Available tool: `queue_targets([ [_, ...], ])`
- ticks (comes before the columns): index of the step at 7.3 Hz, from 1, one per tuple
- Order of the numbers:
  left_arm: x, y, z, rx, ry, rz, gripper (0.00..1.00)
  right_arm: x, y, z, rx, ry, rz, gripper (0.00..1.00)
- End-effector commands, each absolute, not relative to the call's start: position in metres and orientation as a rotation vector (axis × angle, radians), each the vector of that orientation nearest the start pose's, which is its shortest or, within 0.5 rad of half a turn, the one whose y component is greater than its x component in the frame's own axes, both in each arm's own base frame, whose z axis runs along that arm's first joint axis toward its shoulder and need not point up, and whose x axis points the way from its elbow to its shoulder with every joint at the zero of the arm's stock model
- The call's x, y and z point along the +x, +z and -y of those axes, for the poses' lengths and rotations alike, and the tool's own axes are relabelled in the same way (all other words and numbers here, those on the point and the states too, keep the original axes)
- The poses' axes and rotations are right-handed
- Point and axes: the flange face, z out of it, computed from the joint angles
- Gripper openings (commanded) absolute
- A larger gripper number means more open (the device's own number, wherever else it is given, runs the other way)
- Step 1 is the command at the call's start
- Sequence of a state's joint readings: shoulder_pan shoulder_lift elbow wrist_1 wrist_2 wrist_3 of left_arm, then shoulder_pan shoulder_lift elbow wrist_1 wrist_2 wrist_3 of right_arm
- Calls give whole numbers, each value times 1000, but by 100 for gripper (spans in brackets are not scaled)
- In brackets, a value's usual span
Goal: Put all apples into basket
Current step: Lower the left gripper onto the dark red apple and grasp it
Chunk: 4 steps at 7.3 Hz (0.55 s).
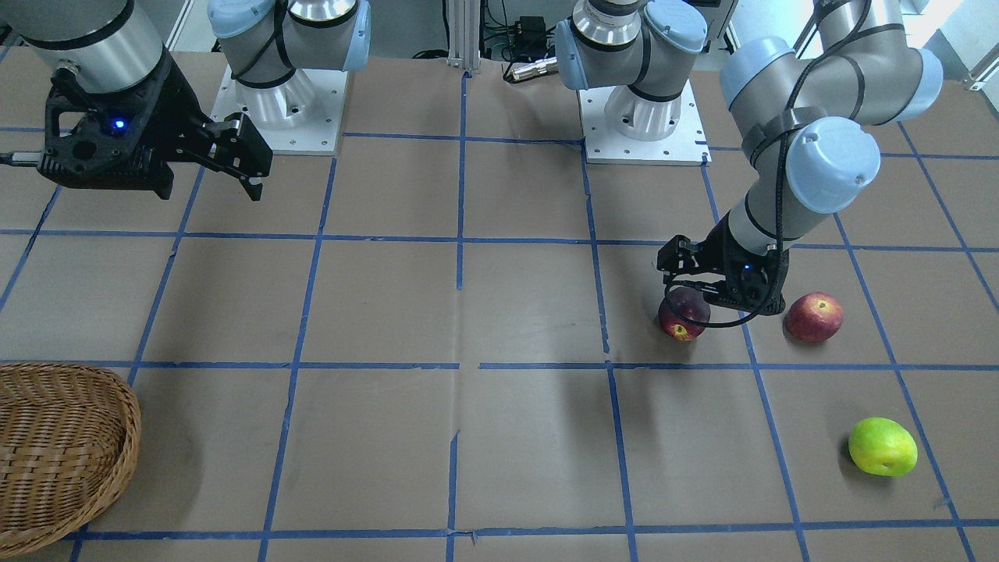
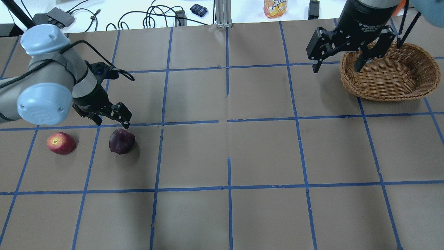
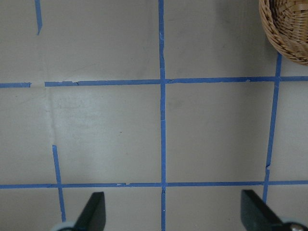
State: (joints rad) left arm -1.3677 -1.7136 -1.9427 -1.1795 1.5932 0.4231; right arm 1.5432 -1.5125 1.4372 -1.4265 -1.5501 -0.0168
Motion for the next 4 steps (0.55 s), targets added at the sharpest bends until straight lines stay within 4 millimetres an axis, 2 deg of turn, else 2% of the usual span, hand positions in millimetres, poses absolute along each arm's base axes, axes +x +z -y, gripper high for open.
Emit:
queue_targets([
  [1, -28, 225, 496, 393, 149, -3111, 100, 121, 510, 512, 18, 109, -3118, 100],
  [2, -28, 214, 496, 404, 113, -3103, 100, 121, 510, 512, 18, 109, -3118, 100],
  [4, -27, 198, 497, 408, 151, -3110, 100, 122, 510, 512, 15, 109, -3118, 100],
])
